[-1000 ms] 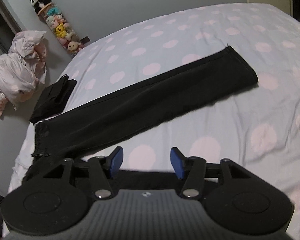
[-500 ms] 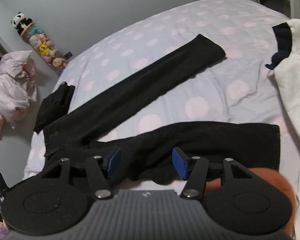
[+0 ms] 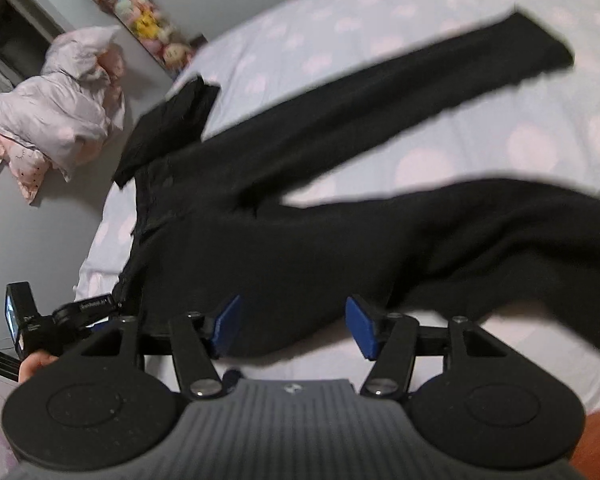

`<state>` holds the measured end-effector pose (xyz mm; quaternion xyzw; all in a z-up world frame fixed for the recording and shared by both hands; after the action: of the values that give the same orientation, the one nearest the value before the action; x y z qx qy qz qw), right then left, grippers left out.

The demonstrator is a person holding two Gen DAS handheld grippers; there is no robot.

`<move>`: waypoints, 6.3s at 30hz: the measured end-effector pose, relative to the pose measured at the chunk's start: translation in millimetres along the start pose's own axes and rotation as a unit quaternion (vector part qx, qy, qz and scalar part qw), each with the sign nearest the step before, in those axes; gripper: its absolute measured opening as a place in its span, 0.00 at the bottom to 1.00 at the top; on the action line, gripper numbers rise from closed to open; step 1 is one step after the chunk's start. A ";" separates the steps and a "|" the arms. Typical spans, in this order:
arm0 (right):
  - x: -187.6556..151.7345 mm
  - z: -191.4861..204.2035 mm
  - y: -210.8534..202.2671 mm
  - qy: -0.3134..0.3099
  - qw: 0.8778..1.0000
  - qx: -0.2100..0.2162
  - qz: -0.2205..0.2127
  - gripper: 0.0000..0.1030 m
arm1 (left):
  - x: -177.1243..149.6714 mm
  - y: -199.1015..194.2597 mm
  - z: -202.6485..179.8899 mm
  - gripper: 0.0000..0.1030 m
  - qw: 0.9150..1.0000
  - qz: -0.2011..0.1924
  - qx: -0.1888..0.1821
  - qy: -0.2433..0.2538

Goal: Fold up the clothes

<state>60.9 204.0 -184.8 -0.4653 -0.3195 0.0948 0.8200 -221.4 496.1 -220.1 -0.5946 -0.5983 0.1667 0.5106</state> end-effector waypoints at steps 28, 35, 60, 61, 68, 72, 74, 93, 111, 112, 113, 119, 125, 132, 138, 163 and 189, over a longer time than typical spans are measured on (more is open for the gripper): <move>8.6 -60.8 48.9 -0.054 0.983 -0.084 -0.156 0.61 | 33.5 -30.8 69.7 0.60 0.952 -0.117 -0.199 -0.201; 4.1 -59.2 57.3 -0.055 0.984 -0.070 -0.155 0.61 | 75.3 -12.5 64.9 0.63 0.970 -0.114 -0.156 -0.148; -0.7 -59.8 81.1 -0.042 0.986 -0.079 -0.141 0.62 | 81.5 37.3 32.1 0.16 0.970 -0.131 -0.182 -0.092; -0.8 -59.8 81.2 -0.042 0.986 -0.079 -0.141 0.62 | 81.5 36.1 23.5 0.16 0.977 -0.143 -0.150 -0.054; 0.2 -58.8 80.8 -0.044 0.986 -0.081 -0.140 0.62 | 73.2 71.6 5.8 0.19 0.990 -0.128 0.003 0.061; 5.1 -59.5 62.9 -0.041 0.987 -0.079 -0.136 0.62 | 71.4 57.1 12.5 0.40 0.988 -0.146 0.017 0.051; 11.6 -65.4 44.7 -0.033 0.988 -0.074 -0.133 0.62 | 72.9 46.1 11.3 0.53 0.985 -0.162 0.021 0.049; 71.8 -301.3 -69.4 0.101 0.960 -0.263 0.003 0.62 | 25.3 12.8 -29.7 0.53 0.985 -0.156 0.014 0.071; 107.1 -336.4 -79.8 0.136 0.959 -0.236 -0.076 0.10 | 2.4 20.2 -28.4 0.53 0.988 -0.151 0.014 0.030; 119.2 -332.9 -84.2 0.125 0.957 -0.243 -0.095 0.10 | 2.4 20.0 -29.4 0.53 0.988 -0.153 0.015 0.033; 131.9 -329.9 -85.4 0.114 0.954 -0.253 -0.111 0.09 | 2.2 19.7 -29.8 0.53 0.987 -0.154 0.016 0.036; 197.7 -327.7 -61.5 0.064 0.926 -0.339 -0.156 0.00 | 2.2 14.4 -30.1 0.51 0.986 -0.161 0.016 0.046; 205.5 -351.8 -35.4 0.057 0.927 -0.349 -0.121 0.02 | 4.6 15.2 -43.1 0.51 0.983 -0.154 0.031 0.092; 150.0 -340.3 -53.1 0.007 0.963 -0.262 -0.058 0.29 | 5.0 23.6 -57.8 0.51 0.977 -0.157 0.049 0.138; 90.6 -353.4 -50.0 0.019 0.967 -0.253 0.033 0.34 | 3.3 24.0 -55.5 0.51 0.978 -0.157 0.047 0.129; 75.8 -340.9 -81.5 0.010 0.957 -0.284 0.059 0.09 | -12.1 -15.5 -79.3 0.55 0.899 0.021 0.078 0.431; 26.0 -303.8 -43.4 -0.538 0.785 -0.276 0.133 0.49 | -76.1 46.0 -47.7 0.56 0.709 0.170 0.173 0.662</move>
<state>260.9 -21.5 -247.9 -0.5835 -0.6562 0.3457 0.3307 -175.3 420.5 -268.4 -0.5454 0.0433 -0.0852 0.8327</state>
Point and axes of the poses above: each gripper's, at about its wrist camera, not at the fingertips, and y roughly the way its jaws point, z to its left, x to its top, the point moved 6 cm from there along y, roughly the way its jaws point, and after that the axes turned 9 degrees about -x, right-handed, at the moved point
